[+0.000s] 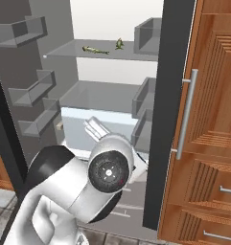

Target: Place the fish on the counter behind the older fish on the same shelf of the fridge to maintain FIFO order. Close the fridge door when finished.

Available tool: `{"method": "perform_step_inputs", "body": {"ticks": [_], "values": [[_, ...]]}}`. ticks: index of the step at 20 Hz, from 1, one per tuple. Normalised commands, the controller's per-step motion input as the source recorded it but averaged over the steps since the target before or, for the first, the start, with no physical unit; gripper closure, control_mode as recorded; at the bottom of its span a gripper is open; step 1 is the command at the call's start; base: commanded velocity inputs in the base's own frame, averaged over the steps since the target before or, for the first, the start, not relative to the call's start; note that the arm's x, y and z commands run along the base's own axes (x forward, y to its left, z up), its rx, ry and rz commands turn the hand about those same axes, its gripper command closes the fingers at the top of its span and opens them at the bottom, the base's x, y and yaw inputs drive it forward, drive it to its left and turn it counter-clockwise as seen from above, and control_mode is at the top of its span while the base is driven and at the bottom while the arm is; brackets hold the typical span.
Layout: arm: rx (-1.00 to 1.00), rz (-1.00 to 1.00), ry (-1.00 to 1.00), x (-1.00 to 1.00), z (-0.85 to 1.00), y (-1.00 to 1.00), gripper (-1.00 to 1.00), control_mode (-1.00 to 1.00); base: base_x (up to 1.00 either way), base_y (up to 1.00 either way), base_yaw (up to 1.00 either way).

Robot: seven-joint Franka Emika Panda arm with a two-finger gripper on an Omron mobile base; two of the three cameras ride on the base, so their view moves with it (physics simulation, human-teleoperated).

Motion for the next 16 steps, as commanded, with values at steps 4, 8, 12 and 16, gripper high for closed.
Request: {"method": "perform_step_inputs", "body": {"ticks": [4,8,12,16], "values": [[0.25,-0.01,-0.13,-0.21,-0.13,-0.96,-1.0,-1.0,0.0,0.0,0.0],[0.26,0.0,-0.17,-0.07,-0.19,-0.83,-1.0,-1.0,0.0,0.0,0.0],[0.27,0.06,-0.1,0.42,-0.22,-0.61,-1.0,-1.0,0.0,0.0,0.0],[0.25,0.11,-0.11,0.48,-0.3,-0.58,-1.0,-1.0,0.0,0.0,0.0]]}}
